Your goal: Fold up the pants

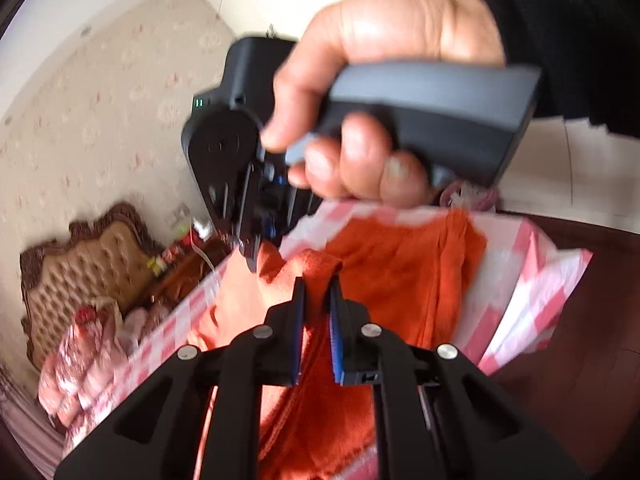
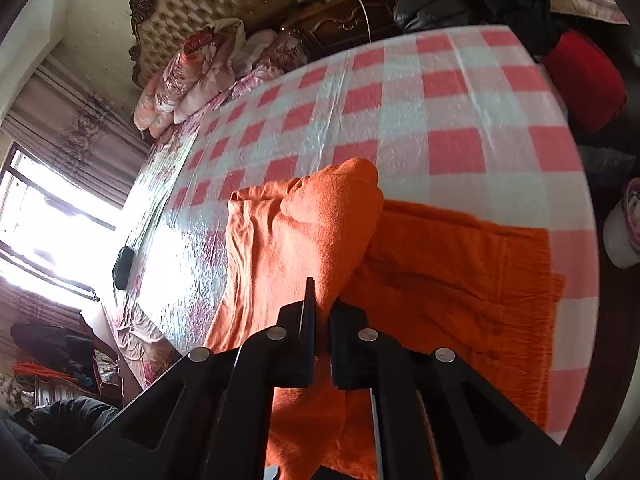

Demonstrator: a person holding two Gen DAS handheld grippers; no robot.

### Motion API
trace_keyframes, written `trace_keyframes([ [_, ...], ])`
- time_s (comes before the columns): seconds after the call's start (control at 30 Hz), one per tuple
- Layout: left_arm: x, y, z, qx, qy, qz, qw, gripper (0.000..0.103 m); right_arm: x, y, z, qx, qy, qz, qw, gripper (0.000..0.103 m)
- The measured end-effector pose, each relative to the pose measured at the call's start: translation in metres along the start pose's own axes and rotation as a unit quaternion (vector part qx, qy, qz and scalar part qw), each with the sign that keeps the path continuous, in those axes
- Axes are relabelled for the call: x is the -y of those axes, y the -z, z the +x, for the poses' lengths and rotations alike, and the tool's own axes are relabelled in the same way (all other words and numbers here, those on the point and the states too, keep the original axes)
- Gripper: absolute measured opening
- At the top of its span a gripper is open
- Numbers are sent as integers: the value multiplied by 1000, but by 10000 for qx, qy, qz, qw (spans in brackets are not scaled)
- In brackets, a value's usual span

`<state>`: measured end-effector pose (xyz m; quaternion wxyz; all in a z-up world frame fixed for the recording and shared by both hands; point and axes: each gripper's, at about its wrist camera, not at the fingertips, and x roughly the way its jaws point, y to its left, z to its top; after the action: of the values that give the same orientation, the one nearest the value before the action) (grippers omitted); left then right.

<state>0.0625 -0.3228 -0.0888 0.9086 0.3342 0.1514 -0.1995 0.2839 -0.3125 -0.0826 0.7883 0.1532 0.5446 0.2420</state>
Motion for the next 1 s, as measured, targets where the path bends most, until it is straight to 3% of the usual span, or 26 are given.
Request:
trace_keyframes([
  [0.23,39,-14,24,-16,522,371,9979,8,58,10,-11,-6,285,405,9988,6],
  [0.57,53,-13,36,101,657,441,9968,9,82,22,-27,335,377,416,9979,6],
  [0.6,56,-12,41,107,724,452,9963,17,85,23,-26,375,514,358,9973,6],
  [0.63,56,-7,46,87,1018,440,9938,29,89,25,-21,363,693,296,9965,6],
  [0.67,53,-6,47,70,1155,393,9925,33,92,28,-15,332,867,228,9954,6],
  [0.73,28,-2,33,119,1393,18,9902,50,97,34,-6,324,1122,72,9931,6],
  [0.8,-2,6,21,74,1537,-411,9872,59,98,41,-5,486,1169,-7,9920,6],
  [0.87,-53,26,12,-150,1669,-1166,9789,65,92,45,-7,613,1339,-159,9890,6],
  [0.97,-124,68,14,-776,1568,-2501,9523,66,80,50,-7,661,1735,-466,9815,9],
  [1.0,-150,90,18,-1031,1488,-2988,9370,66,78,51,-8,678,1822,-507,9796,13],
])
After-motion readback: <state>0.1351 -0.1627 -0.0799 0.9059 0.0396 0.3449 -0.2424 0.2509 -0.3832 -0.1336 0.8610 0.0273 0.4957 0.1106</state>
